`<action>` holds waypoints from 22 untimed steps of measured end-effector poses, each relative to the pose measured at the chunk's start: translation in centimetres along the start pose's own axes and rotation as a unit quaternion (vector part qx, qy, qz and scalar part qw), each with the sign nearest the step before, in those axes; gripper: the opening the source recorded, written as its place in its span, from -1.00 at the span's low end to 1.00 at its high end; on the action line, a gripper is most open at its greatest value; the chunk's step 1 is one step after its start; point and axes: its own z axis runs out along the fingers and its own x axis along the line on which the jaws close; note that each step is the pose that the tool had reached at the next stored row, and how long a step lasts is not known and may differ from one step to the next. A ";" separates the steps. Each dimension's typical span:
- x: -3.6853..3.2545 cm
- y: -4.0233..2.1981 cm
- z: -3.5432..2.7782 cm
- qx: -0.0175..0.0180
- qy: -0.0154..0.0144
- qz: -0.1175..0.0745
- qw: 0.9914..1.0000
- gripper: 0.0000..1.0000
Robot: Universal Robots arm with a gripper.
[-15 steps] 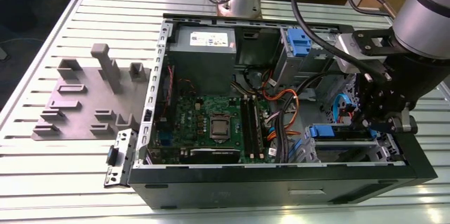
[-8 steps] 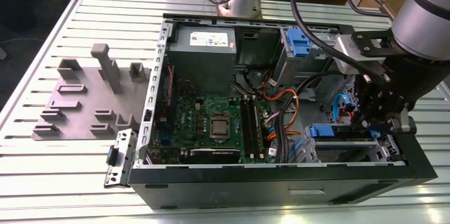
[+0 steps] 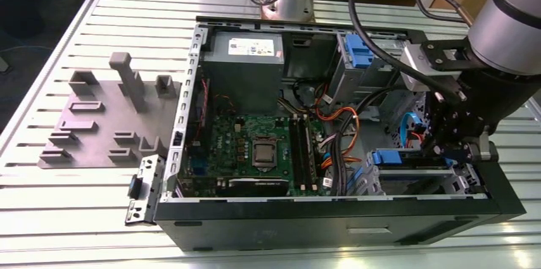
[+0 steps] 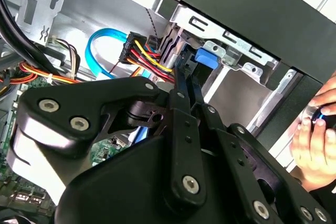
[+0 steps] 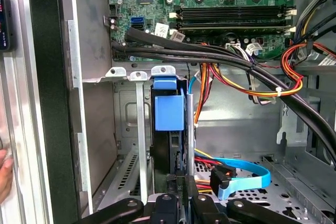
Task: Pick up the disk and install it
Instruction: 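Insert the first disk wire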
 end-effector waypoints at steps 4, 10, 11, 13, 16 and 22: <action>-0.01 0.01 0.04 0.000 0.000 0.000 1.000 -0.67; 0.01 -0.07 -0.58 0.000 0.000 0.000 1.000 -0.53; 0.01 -0.10 -0.77 0.000 0.000 0.000 1.000 -0.53; 0.02 -0.14 -1.08 0.000 0.000 0.000 1.000 -0.53; 0.02 -0.15 -1.16 0.000 0.000 0.000 1.000 -0.53; 0.02 -0.15 -1.18 -0.001 0.000 0.000 1.000 -0.79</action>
